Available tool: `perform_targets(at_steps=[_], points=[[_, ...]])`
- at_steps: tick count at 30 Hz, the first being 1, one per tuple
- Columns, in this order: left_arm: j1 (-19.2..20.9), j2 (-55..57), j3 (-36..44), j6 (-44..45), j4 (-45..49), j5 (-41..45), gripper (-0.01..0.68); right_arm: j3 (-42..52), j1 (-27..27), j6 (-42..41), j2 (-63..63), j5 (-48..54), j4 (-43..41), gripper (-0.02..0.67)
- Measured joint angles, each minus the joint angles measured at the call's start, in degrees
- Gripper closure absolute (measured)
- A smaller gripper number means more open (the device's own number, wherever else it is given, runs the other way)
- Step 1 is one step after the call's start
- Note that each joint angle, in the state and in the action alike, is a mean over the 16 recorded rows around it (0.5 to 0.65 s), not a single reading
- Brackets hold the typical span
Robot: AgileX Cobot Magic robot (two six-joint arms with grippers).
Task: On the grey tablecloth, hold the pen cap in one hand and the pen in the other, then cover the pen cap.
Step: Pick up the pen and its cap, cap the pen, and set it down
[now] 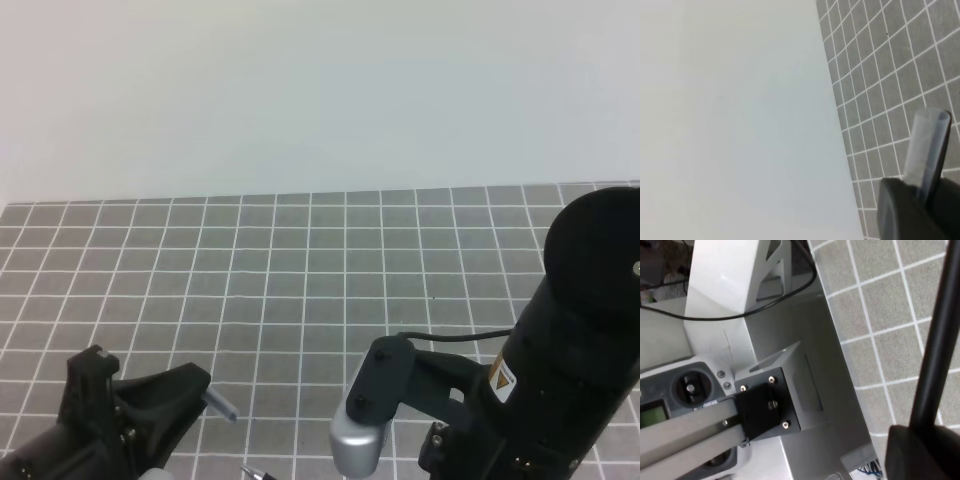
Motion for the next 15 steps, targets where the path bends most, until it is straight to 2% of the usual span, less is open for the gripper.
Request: perform_targets(at_steps=[15], points=[[0.0,0.0,0.2,0.6,0.6,-0.5,0.672,-0.6,0.0,0.6,0.9,-1.2,-2.0,0.652]])
